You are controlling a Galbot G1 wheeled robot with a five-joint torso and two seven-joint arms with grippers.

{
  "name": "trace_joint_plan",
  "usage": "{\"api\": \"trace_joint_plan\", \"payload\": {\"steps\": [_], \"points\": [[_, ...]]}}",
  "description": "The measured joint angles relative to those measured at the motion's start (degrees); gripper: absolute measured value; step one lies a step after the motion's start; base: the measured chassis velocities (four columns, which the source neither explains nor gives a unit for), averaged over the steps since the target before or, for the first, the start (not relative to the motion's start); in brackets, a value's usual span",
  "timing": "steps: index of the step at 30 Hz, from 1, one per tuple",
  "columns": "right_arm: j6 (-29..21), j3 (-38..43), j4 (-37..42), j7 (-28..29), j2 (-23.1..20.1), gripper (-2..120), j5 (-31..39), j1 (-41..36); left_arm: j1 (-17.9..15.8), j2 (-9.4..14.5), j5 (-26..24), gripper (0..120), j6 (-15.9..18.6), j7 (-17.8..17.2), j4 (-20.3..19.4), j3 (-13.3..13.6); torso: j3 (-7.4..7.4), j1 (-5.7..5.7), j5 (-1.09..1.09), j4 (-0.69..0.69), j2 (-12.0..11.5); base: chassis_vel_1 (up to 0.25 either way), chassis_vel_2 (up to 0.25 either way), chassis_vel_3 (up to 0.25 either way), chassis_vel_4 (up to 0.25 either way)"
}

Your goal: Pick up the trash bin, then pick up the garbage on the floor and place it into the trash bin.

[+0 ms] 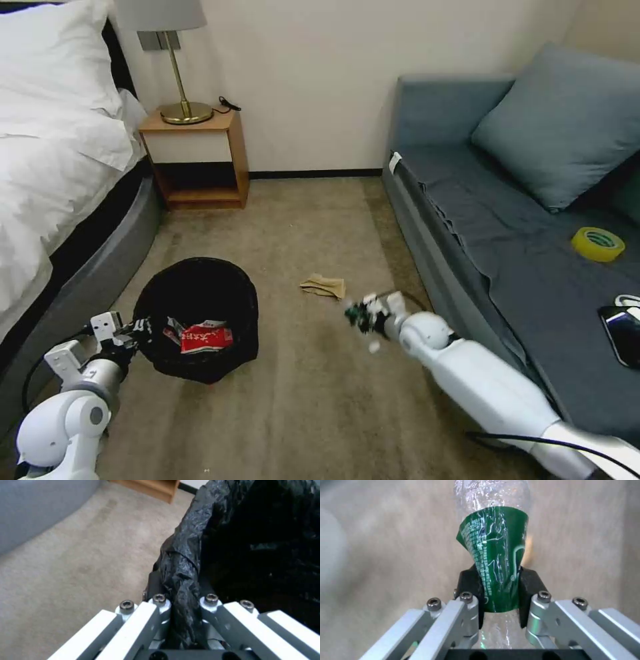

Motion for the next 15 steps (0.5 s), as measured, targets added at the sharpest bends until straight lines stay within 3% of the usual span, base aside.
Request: {"api": "trace_joint_plan", "payload": {"steps": [6, 7, 11, 15], "points": [[7.20, 2.82, 15.28, 2.54, -2.81, 15, 6.02, -0.78, -0.66, -0.05, -0.14, 4, 0.76, -0.24, 1.44, 2.53, 0.00, 0.00, 0.04, 0.00, 0.00, 0.000, 0.000, 0.000, 0.000], [7.20, 2.82, 15.28, 2.54, -2.81, 15, 6.02, -0.78, -0.66, -0.05, -0.14, 4, 0.76, -0.24, 1.44, 2.53, 0.00, 0.00, 0.04, 0.00, 0.00, 0.000, 0.000, 0.000, 0.000], [15.73, 0.70, 22.94, 3.50, -3.28, 15, 8.56, -1.28, -1.02, -0.25, -1.00, 4, 1.85, -0.57, 1.76, 4.26, 0.00, 0.00, 0.04, 0.00, 0.00, 0.000, 0.000, 0.000, 0.000], [19.16, -2.44, 26.61, 4.07, -2.82, 15, 9.78, -1.21, -1.03, -0.45, -2.15, 4, 2.86, -1.06, 1.27, 5.59, 0.00, 0.00, 0.03, 0.00, -0.01, 0.000, 0.000, 0.000, 0.000]]}}
